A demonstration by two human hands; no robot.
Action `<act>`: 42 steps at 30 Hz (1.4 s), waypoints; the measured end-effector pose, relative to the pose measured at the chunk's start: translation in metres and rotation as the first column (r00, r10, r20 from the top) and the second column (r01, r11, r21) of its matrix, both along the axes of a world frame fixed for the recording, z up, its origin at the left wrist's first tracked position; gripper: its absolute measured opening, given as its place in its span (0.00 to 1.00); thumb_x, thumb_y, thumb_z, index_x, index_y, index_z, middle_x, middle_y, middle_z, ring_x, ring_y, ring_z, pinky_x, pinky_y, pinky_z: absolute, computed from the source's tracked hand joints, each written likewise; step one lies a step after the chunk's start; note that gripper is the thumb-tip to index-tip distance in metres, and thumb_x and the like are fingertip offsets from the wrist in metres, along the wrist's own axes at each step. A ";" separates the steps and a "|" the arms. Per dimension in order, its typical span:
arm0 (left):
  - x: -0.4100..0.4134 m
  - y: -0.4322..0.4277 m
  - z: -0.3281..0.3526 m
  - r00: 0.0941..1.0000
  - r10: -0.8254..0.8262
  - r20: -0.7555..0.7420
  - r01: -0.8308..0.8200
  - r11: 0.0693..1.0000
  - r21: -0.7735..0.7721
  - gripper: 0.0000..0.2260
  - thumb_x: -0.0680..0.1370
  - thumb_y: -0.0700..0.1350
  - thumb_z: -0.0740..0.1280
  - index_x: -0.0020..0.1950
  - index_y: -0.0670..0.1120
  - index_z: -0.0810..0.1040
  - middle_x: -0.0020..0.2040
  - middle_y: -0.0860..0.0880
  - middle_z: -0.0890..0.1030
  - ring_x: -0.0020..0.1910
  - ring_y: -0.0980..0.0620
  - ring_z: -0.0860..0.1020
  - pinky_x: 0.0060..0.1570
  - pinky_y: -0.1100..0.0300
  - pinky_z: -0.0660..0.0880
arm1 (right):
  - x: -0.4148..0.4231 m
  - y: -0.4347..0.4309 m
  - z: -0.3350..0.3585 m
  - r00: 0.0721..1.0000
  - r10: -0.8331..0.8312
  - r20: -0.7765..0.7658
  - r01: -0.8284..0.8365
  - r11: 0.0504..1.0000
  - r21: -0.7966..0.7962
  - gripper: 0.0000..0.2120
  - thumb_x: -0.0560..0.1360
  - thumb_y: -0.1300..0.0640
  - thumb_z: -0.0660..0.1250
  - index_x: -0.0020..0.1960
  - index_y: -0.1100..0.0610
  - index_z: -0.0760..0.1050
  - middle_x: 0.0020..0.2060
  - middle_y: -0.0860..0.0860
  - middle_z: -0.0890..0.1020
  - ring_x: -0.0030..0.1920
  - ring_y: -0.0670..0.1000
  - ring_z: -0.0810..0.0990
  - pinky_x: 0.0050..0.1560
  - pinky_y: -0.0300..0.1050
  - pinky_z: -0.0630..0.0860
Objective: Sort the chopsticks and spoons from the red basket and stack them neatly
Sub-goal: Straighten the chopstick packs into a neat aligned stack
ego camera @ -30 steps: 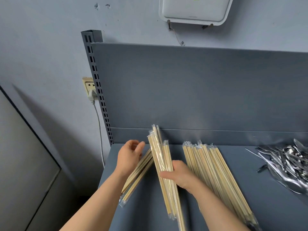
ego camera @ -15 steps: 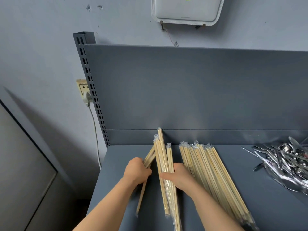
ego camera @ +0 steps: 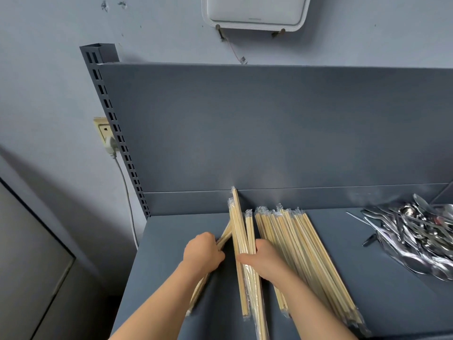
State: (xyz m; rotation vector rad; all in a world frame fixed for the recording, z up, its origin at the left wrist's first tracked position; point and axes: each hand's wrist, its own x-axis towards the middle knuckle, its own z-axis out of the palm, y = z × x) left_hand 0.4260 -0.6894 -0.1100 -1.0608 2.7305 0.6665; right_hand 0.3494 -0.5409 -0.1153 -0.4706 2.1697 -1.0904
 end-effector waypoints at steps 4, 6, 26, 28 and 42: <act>0.002 -0.007 0.002 0.996 0.069 -0.053 -0.049 0.949 0.310 0.09 0.78 0.48 0.61 0.51 0.43 0.74 0.43 0.47 0.80 0.38 0.50 0.79 0.39 0.56 0.78 | -0.001 0.001 0.007 1.000 0.029 0.012 -0.028 0.998 -0.048 0.10 0.73 0.54 0.71 0.54 0.51 0.76 0.46 0.47 0.83 0.44 0.44 0.81 0.39 0.36 0.77; 0.003 -0.010 0.007 0.946 0.242 -0.215 -0.055 0.775 0.629 0.07 0.78 0.44 0.59 0.48 0.42 0.72 0.40 0.45 0.79 0.32 0.51 0.79 0.34 0.57 0.79 | -0.002 0.000 0.013 0.999 0.047 -0.006 -0.048 0.996 -0.077 0.10 0.73 0.54 0.71 0.53 0.51 0.77 0.45 0.47 0.83 0.43 0.42 0.81 0.37 0.33 0.75; -0.018 -0.016 0.084 0.776 0.168 -0.608 0.473 0.483 0.737 0.08 0.71 0.43 0.75 0.43 0.42 0.78 0.38 0.45 0.81 0.38 0.48 0.81 0.41 0.58 0.78 | -0.019 -0.026 0.064 0.900 0.311 -0.304 -0.350 0.933 -0.083 0.10 0.59 0.32 0.70 0.33 0.37 0.77 0.24 0.40 0.78 0.26 0.38 0.75 0.29 0.35 0.69; -0.019 -0.016 0.087 0.752 0.167 -0.638 0.482 0.520 0.705 0.10 0.71 0.46 0.75 0.43 0.42 0.78 0.38 0.44 0.82 0.38 0.48 0.81 0.41 0.59 0.78 | -0.023 -0.022 0.068 0.921 0.227 -0.316 -0.274 0.955 -0.111 0.12 0.57 0.34 0.73 0.33 0.40 0.79 0.24 0.40 0.79 0.25 0.38 0.75 0.25 0.31 0.68; -0.040 0.030 0.074 0.536 0.082 -0.840 0.378 0.866 0.326 0.16 0.64 0.51 0.78 0.42 0.49 0.74 0.30 0.56 0.71 0.30 0.58 0.69 0.32 0.65 0.71 | -0.040 -0.011 0.155 0.974 0.053 -0.218 -0.192 0.701 -0.686 0.41 0.68 0.66 0.76 0.72 0.45 0.61 0.63 0.50 0.76 0.59 0.48 0.80 0.60 0.47 0.78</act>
